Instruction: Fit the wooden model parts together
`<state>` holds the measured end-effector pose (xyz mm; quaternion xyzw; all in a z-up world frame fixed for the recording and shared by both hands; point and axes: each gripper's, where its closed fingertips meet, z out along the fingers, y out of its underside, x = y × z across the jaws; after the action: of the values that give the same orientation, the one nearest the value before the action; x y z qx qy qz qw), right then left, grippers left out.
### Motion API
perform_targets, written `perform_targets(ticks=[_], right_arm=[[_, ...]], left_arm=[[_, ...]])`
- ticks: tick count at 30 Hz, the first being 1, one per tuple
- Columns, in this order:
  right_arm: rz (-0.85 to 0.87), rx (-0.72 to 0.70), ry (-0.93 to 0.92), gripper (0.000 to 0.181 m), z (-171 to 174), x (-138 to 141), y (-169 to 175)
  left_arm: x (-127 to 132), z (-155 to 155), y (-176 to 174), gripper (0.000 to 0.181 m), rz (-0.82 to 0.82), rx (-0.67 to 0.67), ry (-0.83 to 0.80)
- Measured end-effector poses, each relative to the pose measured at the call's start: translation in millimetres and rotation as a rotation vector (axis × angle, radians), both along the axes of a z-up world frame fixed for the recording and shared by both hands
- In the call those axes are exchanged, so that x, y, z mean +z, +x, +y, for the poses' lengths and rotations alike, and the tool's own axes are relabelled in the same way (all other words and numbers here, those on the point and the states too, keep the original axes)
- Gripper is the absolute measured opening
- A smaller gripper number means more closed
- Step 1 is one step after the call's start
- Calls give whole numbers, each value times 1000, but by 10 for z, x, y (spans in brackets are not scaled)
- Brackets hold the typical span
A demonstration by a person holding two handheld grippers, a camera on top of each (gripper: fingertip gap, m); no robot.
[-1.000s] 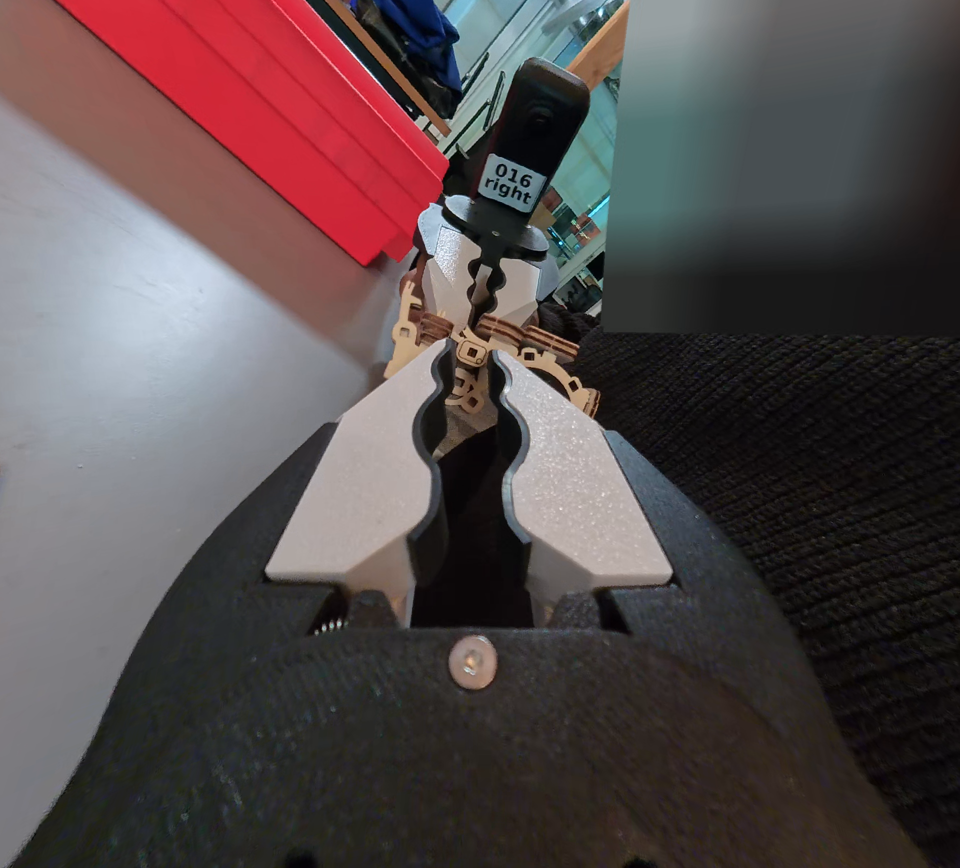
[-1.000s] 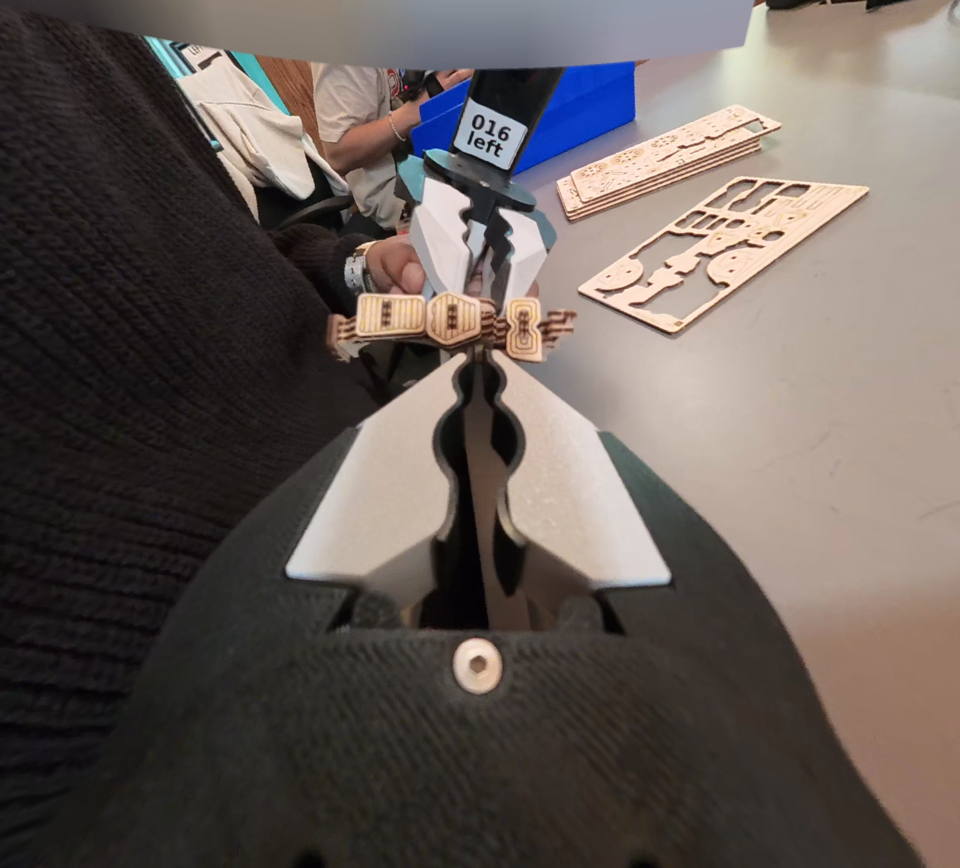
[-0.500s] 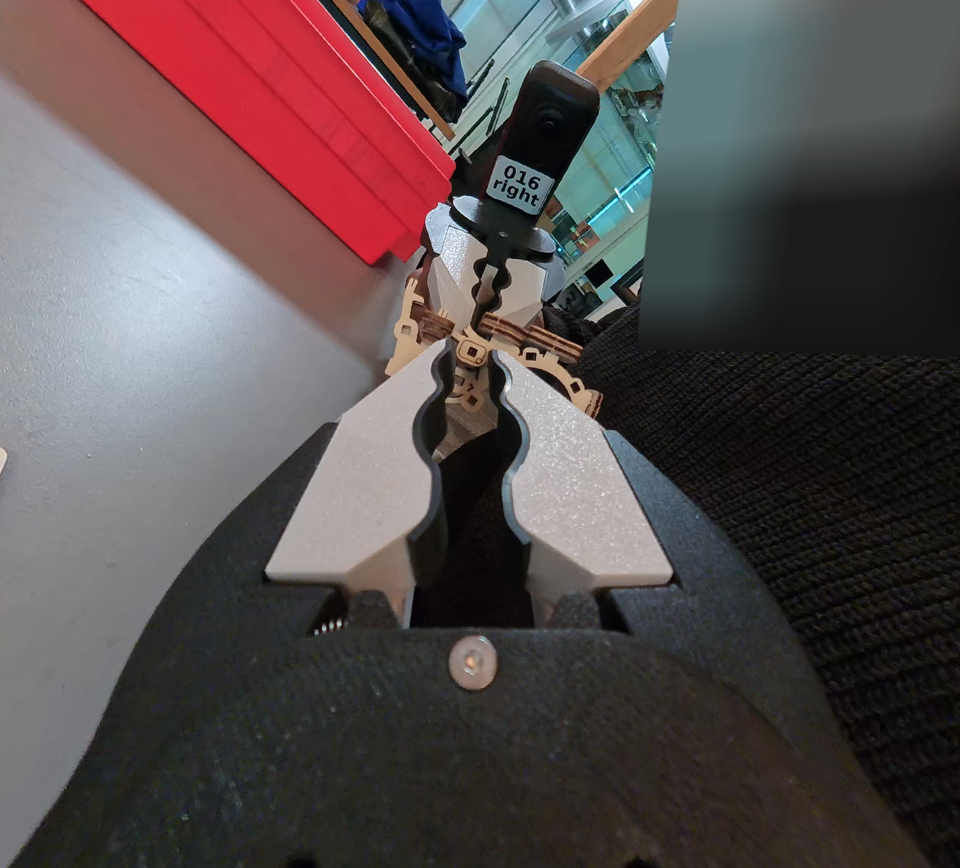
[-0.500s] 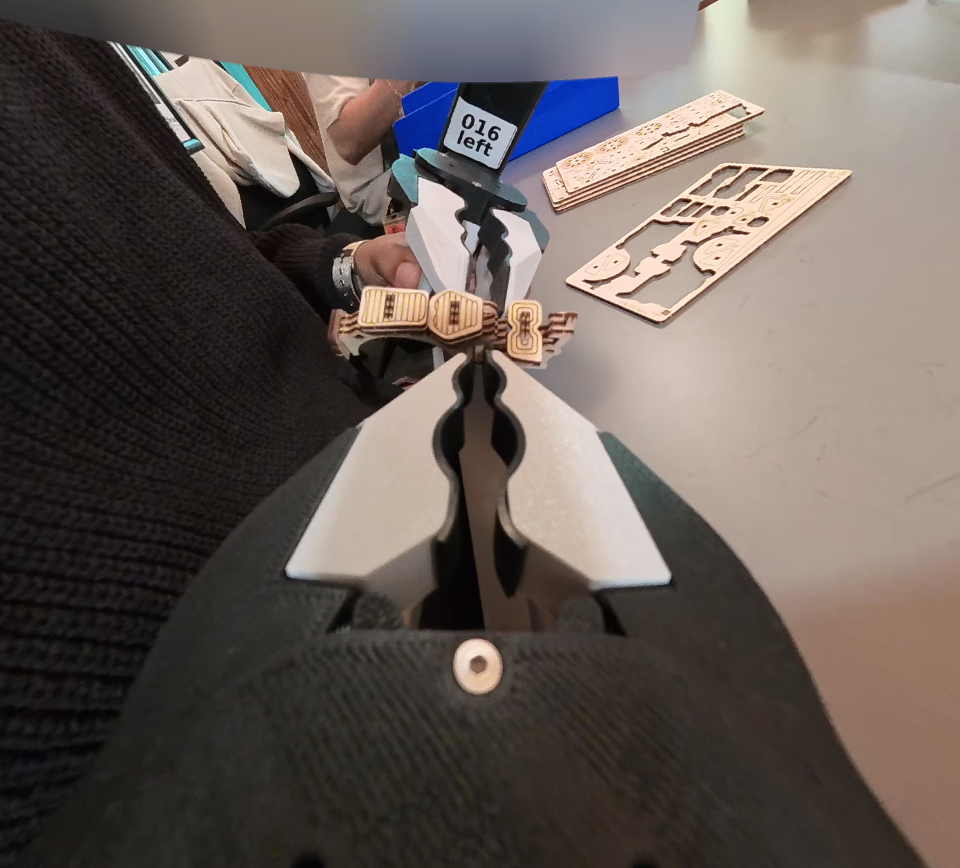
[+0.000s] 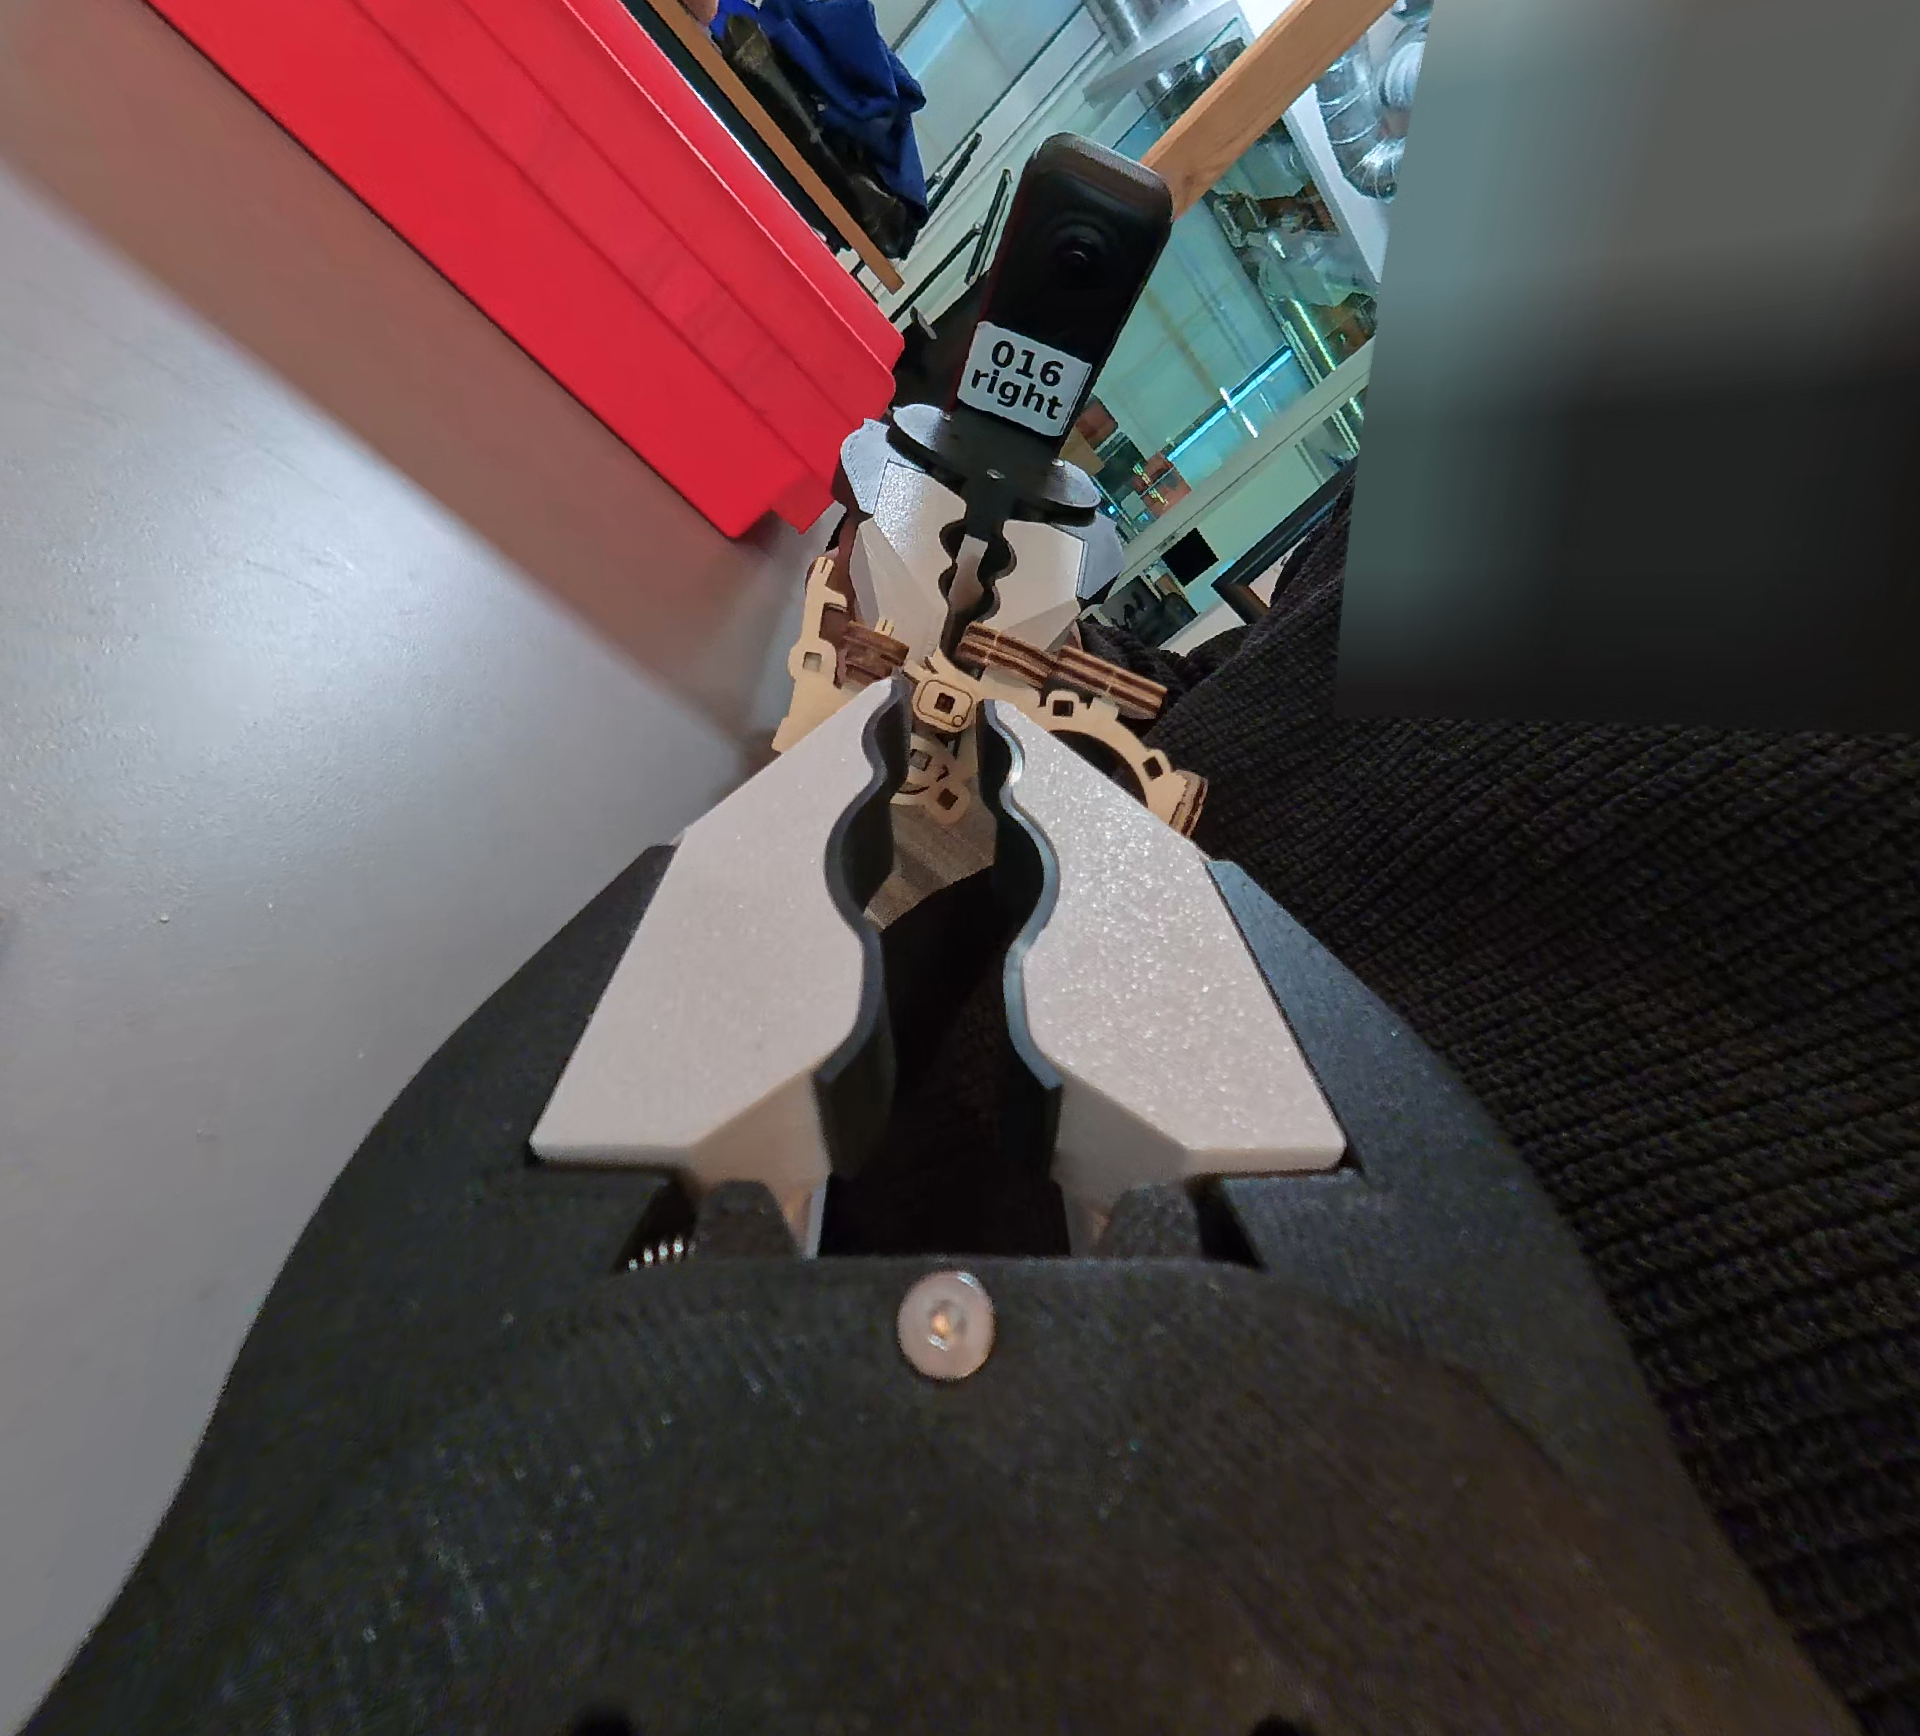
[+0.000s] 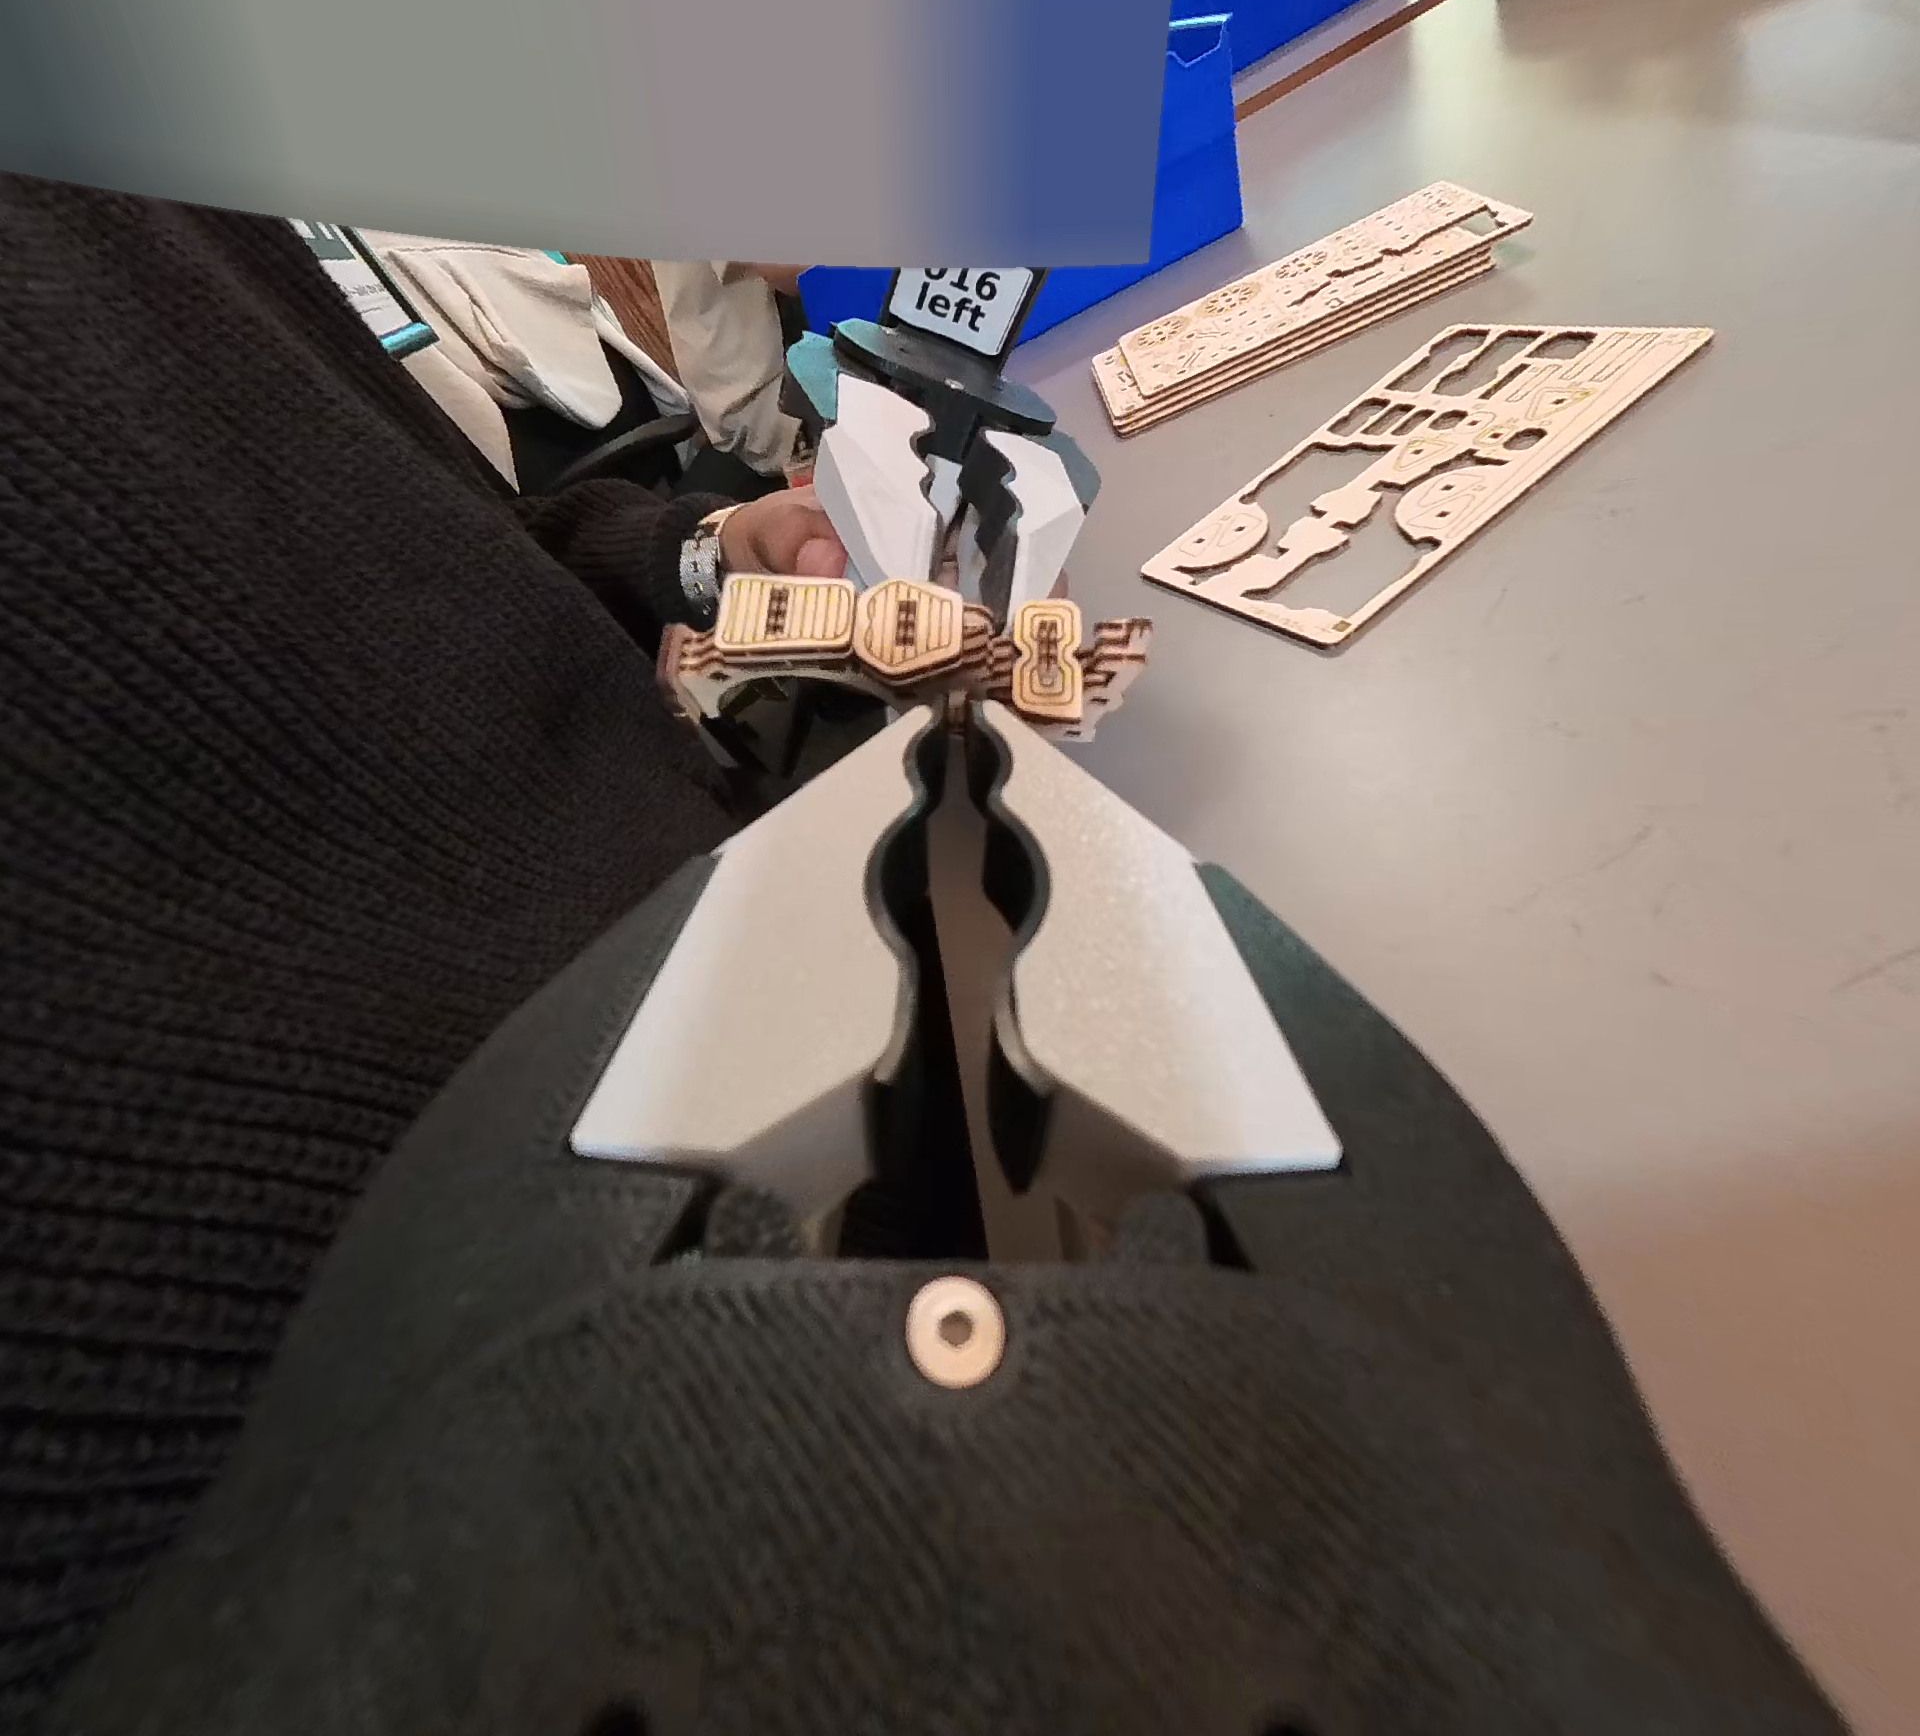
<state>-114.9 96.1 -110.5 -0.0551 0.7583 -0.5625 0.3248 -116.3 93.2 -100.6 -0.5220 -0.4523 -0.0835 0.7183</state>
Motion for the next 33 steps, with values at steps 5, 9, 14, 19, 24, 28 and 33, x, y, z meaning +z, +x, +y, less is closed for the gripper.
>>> perform_targets(ticks=[5, 9, 14, 19, 24, 28, 33], right_arm=[[-15, -1, -3, 2, 3, 17, -4], [-22, -1, -5, 3, 5, 26, -3], [-29, -3, -11, 2, 7, 42, -7], [-38, -4, -17, 3, 10, 58, -11], [-27, -3, -19, 3, 13, 57, -12], [16, 6, -33, 3, 28, 66, -7], [126, 29, -108, 3, 68, 122, 27]], left_arm=[[15, -1, -1, 11, 3, 2, 7], [26, -1, 2, 11, 3, 1, 14], [43, -13, 3, 11, 6, 4, 19], [52, -34, 5, 13, 7, 7, 14], [127, -92, 27, 13, 17, 1, 57], [88, -50, 65, 9, -8, -44, 45], [109, -70, 54, 13, 17, -22, 17]])
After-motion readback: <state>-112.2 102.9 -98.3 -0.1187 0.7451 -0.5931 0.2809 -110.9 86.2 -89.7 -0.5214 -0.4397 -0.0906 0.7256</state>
